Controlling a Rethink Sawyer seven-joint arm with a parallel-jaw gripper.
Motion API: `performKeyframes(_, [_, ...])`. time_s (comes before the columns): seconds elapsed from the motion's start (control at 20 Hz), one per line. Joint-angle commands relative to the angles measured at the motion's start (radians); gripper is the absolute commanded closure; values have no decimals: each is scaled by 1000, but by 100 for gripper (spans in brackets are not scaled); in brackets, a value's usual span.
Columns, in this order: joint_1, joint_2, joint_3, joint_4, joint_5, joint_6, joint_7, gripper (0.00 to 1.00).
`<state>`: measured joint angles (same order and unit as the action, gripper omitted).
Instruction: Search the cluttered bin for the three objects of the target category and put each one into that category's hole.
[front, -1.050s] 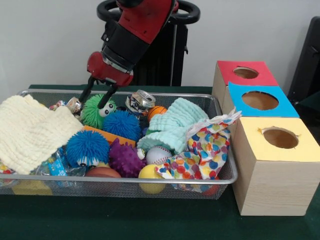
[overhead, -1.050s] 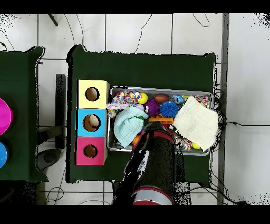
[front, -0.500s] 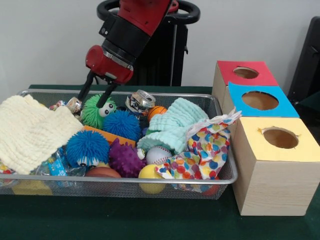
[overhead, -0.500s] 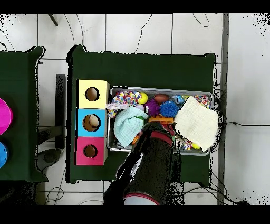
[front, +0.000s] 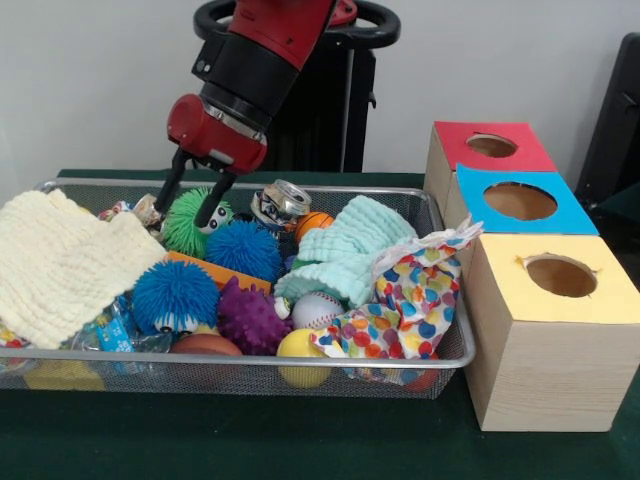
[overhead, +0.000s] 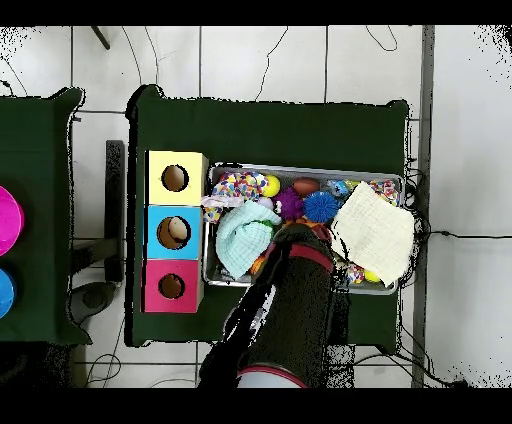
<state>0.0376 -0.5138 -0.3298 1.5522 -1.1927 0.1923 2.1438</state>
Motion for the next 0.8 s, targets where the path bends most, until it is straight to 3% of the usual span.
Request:
performKeyframes(0.05, [-9, 57, 9, -93, -27, -55, 98, 0])
performKeyframes(0.4, [-10, 85, -2, -107, -21, -12, 61, 0])
performKeyframes(0.8, [51, 169, -65, -142, -16, 9, 141, 0])
